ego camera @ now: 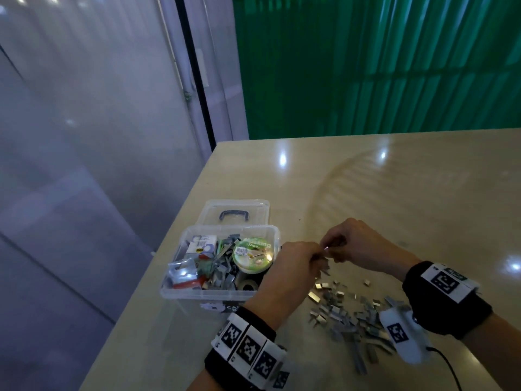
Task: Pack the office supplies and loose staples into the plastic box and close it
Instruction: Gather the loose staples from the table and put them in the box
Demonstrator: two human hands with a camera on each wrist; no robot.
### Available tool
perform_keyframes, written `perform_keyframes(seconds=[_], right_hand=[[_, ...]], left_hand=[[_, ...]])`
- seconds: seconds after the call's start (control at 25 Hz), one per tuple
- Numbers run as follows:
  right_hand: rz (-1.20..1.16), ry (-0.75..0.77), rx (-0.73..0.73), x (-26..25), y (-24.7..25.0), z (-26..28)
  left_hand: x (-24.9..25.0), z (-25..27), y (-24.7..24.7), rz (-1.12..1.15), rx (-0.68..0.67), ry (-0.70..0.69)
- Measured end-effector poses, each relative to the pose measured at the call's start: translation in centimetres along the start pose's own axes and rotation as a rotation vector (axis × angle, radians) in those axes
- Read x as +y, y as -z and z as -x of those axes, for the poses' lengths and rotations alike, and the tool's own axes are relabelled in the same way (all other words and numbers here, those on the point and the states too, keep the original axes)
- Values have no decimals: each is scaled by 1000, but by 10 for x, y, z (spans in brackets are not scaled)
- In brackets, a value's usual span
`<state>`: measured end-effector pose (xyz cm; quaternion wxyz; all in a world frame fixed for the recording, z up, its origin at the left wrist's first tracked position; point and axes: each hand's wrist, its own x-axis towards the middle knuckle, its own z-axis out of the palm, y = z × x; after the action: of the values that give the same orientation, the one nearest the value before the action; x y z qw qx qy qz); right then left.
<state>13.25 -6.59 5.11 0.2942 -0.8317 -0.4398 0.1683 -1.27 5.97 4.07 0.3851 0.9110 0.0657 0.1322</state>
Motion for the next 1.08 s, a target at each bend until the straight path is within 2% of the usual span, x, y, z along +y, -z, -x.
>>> perform_keyframes(seconds=[0.2,0.44,0.68,0.88,1.08], right_hand=[[-338,62,-73,-57,-13,-20],[-555,104,-212,-114,-36,-38],[-347,195,-233,-143,-65,-60],[-118,243,-251,-149,-79,-75],[147,258,-371,-157,-89,-76]], left_hand=[[-17,30,59,260,275,139],[-43,63,103,324,525,212],[-63,79,120,327,604,264],[-88,90,127,253,570,307],[-97,90,128,173,528,325]])
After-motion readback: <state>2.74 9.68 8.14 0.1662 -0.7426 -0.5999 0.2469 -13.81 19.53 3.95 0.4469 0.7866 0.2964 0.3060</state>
